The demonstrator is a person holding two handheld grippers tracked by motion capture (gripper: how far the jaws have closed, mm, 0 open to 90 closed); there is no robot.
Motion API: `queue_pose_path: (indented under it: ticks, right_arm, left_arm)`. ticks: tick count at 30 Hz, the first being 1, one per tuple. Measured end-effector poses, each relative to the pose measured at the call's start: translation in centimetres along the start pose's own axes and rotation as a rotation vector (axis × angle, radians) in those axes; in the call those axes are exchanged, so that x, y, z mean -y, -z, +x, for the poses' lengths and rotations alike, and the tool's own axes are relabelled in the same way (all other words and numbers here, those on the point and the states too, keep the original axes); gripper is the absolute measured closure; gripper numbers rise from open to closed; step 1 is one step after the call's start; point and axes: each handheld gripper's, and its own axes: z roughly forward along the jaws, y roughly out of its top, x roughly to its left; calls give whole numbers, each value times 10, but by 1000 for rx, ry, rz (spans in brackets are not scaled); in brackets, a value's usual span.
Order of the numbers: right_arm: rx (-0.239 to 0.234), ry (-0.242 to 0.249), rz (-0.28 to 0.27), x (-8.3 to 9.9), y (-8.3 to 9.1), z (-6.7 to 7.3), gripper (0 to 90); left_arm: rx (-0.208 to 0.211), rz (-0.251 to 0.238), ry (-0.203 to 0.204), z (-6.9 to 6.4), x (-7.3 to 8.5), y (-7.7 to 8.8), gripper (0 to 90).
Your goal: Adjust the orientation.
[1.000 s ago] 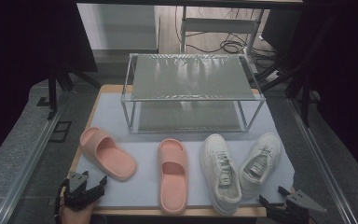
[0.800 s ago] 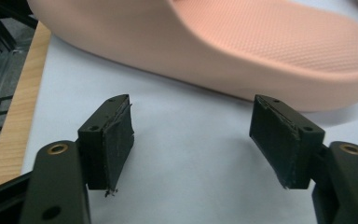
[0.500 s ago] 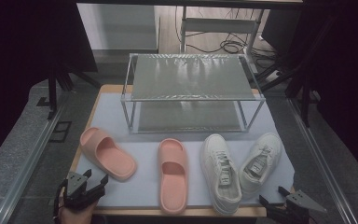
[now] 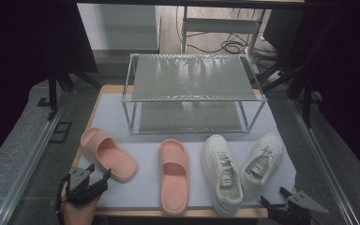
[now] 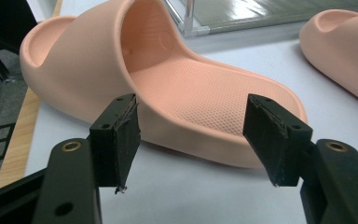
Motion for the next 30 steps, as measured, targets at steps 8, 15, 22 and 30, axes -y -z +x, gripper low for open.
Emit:
queue_pose_path:
  ticks: [8, 15, 22, 30]
  right_arm:
    - [0, 0, 0, 0, 0, 0, 142]
    - [-1, 0, 0, 0, 0, 0, 142]
    - [-1, 0, -1, 0, 0, 0, 141]
    - [-1, 0, -1, 0, 0, 0, 141]
  left_arm:
    - [-71, 3, 13, 11, -13, -11, 369]
    - [-131, 14, 13, 12, -26, -24, 372]
    - [-208, 61, 57, 20, -25, -36, 389]
    - [-194, 70, 76, 24, -24, -36, 581]
